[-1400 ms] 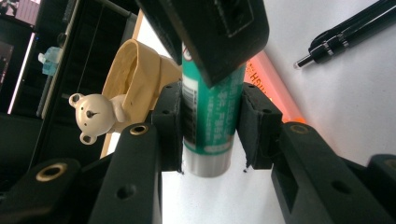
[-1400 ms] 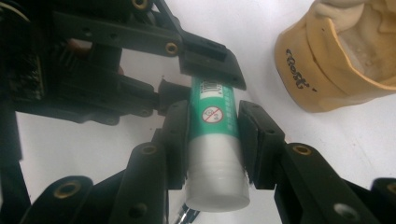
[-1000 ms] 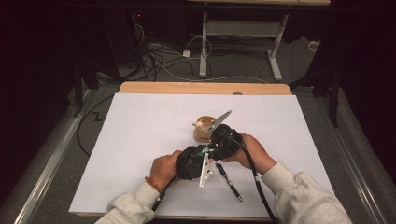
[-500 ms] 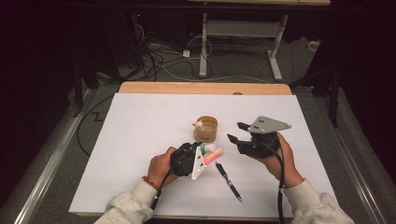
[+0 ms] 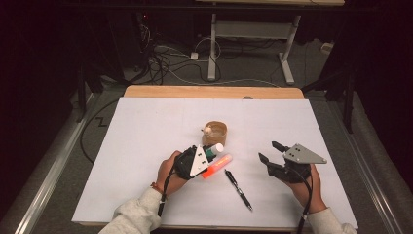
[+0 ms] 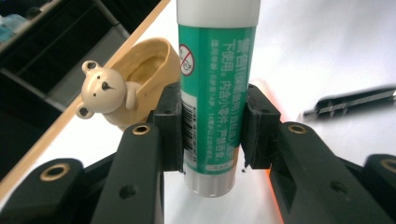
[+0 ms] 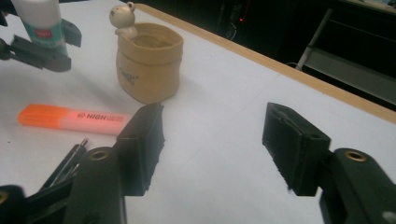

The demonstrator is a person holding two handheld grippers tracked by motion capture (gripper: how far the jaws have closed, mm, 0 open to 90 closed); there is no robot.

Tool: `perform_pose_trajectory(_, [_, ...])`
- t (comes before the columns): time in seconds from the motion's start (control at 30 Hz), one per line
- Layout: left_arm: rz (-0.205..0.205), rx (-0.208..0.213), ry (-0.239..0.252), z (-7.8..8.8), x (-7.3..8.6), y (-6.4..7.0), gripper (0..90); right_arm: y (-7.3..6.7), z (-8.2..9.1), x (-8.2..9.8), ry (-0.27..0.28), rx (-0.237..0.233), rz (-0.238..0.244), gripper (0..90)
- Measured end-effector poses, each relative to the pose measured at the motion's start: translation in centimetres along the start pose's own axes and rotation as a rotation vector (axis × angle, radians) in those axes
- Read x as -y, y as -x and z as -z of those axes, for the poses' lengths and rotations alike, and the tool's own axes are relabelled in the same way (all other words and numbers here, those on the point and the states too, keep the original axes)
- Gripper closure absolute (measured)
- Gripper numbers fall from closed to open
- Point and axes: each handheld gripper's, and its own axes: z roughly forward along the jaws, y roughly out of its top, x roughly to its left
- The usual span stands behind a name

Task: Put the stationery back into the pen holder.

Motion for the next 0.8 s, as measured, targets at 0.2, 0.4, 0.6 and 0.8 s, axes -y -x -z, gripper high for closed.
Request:
perform_pose_trajectory(0.2, [0.119,0.049,0.098,0.3,-0.6,-1.4,63.2,-0.3,0.5,1.6,-0.011,0.000,0.006,32.5])
perform_pose_trajectory(0.4, [0.206,0.087,0.182,0.5,-1.5,-2.8,63.2,-0.6,0.7,2.4,-0.028,0.002,-0.002,30.8])
perform_pose_trajectory(0.6, [0.269,0.116,0.246,0.4,-2.2,-3.9,63.2,-1.1,0.5,2.6,-0.039,-0.013,0.013,30.7])
perform_pose_trajectory(0.8, [0.333,0.163,0.275,-0.7,-2.8,-5.5,63.2,-1.5,0.2,2.8,-0.047,-0.025,0.028,30.7])
